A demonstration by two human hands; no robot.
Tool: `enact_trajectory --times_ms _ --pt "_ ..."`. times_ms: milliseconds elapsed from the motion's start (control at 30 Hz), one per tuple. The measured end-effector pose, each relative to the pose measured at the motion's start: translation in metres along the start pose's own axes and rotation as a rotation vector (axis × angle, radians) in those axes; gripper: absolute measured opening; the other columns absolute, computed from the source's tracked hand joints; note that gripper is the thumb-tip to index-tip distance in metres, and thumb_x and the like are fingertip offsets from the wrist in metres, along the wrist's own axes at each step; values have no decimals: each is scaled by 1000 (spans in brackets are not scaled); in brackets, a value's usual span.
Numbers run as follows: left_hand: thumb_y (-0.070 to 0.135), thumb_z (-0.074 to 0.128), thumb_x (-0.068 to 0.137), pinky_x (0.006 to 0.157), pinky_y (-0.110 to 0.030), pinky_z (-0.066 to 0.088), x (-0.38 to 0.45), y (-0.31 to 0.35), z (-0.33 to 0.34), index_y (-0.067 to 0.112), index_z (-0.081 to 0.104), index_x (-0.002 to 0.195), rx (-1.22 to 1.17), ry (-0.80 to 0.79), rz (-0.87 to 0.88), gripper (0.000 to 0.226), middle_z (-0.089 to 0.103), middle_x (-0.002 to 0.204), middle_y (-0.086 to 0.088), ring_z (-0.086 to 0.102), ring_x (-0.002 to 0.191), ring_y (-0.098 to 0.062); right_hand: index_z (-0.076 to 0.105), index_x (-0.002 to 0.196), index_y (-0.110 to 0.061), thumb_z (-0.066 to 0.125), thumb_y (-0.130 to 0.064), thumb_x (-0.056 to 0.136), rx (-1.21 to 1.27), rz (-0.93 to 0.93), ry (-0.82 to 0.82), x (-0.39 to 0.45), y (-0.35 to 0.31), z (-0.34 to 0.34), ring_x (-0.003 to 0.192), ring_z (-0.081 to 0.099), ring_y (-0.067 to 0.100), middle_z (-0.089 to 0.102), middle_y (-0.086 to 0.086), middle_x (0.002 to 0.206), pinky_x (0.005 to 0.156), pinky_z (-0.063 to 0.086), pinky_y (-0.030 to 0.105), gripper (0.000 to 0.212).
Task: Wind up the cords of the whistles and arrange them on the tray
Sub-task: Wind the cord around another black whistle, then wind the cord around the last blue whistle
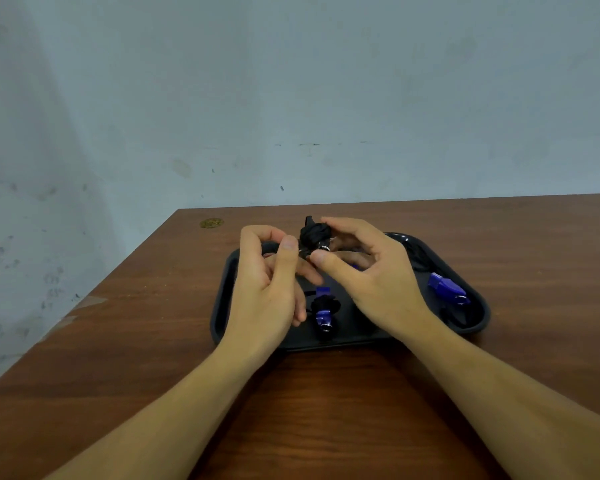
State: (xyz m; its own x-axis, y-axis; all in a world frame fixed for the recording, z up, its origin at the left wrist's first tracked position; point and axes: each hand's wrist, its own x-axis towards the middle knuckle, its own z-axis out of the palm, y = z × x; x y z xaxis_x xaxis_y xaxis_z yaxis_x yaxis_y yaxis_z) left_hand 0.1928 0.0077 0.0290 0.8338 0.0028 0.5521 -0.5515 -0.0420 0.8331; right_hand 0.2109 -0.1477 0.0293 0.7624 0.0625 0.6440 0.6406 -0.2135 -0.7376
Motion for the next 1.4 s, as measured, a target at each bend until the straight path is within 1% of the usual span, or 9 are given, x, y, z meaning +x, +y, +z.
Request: enact_trajectory --times_ms 233,533,700,833,1033,1133,1200,1300,1400 --pt "23 43 105 38 -32 37 -4 4 8 15 45 100 16 -68 20 10 65 65 -12 43 36 -25 70 113 -32 72 -30 90 -292 190 50 7 18 -60 96 65 -1 72 -16 101 86 53 19 23" --pt "23 46 104 39 -31 39 -7 9 7 13 47 99 36 -63 10 11 65 65 -12 45 39 -23 65 121 -33 72 -47 86 -797 315 -125 -37 23 -102 114 53 4 62 -17 110 93 42 24 38" --pt "23 48 103 40 -34 38 -8 8 7 14 48 99 64 -60 9 10 65 65 -10 45 39 -23 65 116 -38 70 -57 83 -805 319 -105 -39 23 -101 114 57 6 59 -29 97 106 44 41 38" --pt "23 49 103 40 -30 41 -9 6 6 16 48 98 66 -65 13 8 65 64 -10 45 39 -22 64 114 -42 69 -62 81 -830 345 -117 -38 26 -100 116 55 4 63 -27 96 112 36 51 39" --pt "19 50 102 40 -29 41 -8 6 6 14 48 99 69 -74 13 6 66 64 -10 45 39 -20 63 114 -41 68 -65 80 -812 364 -101 -42 22 -101 128 30 5 52 -26 113 112 28 40 42" --pt "18 50 102 40 -28 41 -8 6 6 14 49 99 72 -73 17 5 66 64 -10 45 39 -18 65 107 -43 55 -65 87 -767 323 -52 -41 23 -103 125 33 9 58 -27 112 104 33 38 31" --pt "17 50 102 41 -28 42 -9 6 6 15 49 99 73 -77 22 4 65 64 -10 45 39 -17 66 99 -42 48 -49 98 -749 299 24 -38 26 -107 122 37 16 60 -23 110 96 32 33 19" --pt "17 50 102 42 -30 42 -9 5 5 15 49 98 80 -89 33 4 65 64 -10 45 40 -20 65 115 -33 50 -30 101 -805 380 73 -34 31 -116 128 31 24 56 -11 120 97 31 31 21" --pt "15 50 103 42 -32 42 -9 4 5 15 49 98 80 -101 32 4 65 65 -11 45 41 -22 65 122 -27 61 -40 95 -894 540 -25 -32 38 -122 132 28 26 51 -5 129 104 36 42 30"
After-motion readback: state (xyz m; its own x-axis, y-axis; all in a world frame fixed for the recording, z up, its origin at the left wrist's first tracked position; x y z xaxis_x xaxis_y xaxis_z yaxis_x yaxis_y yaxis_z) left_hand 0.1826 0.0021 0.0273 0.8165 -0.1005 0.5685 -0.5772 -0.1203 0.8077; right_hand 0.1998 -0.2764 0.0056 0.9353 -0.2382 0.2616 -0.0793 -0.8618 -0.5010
